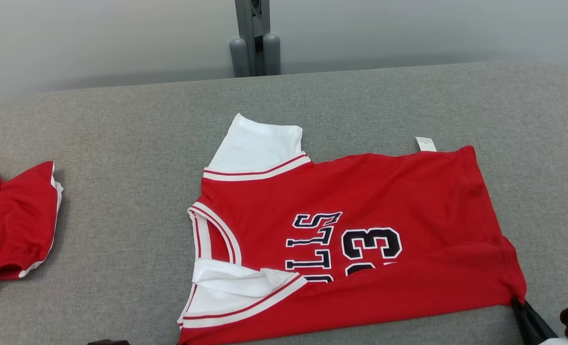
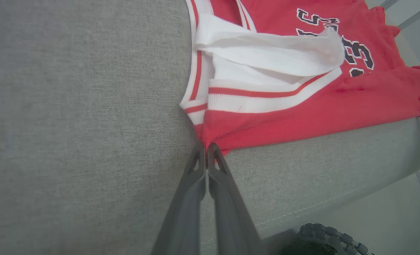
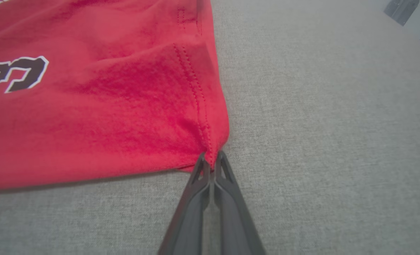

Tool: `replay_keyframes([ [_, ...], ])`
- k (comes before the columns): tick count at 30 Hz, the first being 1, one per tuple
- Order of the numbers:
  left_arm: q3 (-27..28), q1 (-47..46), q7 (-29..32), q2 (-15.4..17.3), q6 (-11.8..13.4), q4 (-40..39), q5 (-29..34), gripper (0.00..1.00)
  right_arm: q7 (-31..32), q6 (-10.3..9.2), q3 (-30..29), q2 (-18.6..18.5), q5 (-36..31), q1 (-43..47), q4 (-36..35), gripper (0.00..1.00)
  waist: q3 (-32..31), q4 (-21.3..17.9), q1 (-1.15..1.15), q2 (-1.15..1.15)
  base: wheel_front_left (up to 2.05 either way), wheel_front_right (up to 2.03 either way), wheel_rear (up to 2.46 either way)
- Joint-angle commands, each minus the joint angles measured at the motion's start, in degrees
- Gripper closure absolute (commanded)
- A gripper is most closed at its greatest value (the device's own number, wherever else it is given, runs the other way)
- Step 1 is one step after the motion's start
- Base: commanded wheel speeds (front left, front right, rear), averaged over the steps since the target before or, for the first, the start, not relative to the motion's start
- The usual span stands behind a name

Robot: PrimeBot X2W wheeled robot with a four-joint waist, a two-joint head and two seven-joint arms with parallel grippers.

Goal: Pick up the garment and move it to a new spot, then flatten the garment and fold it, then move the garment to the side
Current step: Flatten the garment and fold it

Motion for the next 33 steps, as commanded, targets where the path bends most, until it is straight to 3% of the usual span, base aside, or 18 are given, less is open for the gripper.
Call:
replay_keyframes([
  [1,0.5,0.8,0.1,0.2,1.0,-0.2,-0.6,1.0,0.7,-0.09,-0.9,-0.6,-0.4,1.1,-0.4,1.0,-0.2,0.1,0.0,0.0,0.0,0.0,0.0],
  [2,0.7,1.0,-0.1,0.2,1.5,-0.3,-0.3,1.0,0.9,-0.1,-1.5,-0.5,-0.7,1.3,-0.8,0.97,-0.4,0.1,0.0,0.0,0.0,0.0,0.0],
  [3,0.9,1.1,-0.3,0.0,2.0,-0.4,-0.2,0.56,1.1,-0.13,-2.3,-0.4,-1.2,1.4,-1.3,0.47,-0.5,0.2,0.0,0.0,0.0,0.0,0.0],
  [4,1.2,1.1,-0.6,0.0,2.4,-0.5,-0.1,0.0,1.1,-0.13,-3.2,-0.3,-1.7,1.6,-1.9,0.0,-0.7,0.2,0.0,0.0,0.0,0.0,0.0],
  [13,4.4,-1.7,-6.0,-0.7,4.0,-2.6,1.2,0.0,-2.1,-0.07,-10.3,3.7,-5.3,0.7,-9.0,0.0,-1.9,0.4,0.0,0.0,0.0,0.0,0.0],
  [19,5.1,-8.3,-8.1,-2.0,3.2,-1.0,2.2,0.0,-3.0,-0.06,-7.7,6.9,-7.0,-0.9,-12.1,0.0,-2.9,-0.5,0.0,0.0,0.0,0.0,0.0],
  [26,5.0,-22.6,-4.5,-3.7,-0.7,5.1,0.0,0.0,-3.0,-0.06,-3.5,8.5,-7.7,-4.4,-12.7,0.0,-1.0,-2.9,0.0,0.0,0.0,0.0,0.0],
  [33,3.0,-41.5,4.6,-3.1,-6.2,18.0,-1.0,0.0,-3.9,-0.06,1.2,10.0,-8.2,-10.2,-11.0,0.0,4.4,-7.3,0.0,0.0,0.0,0.0,0.0],
])
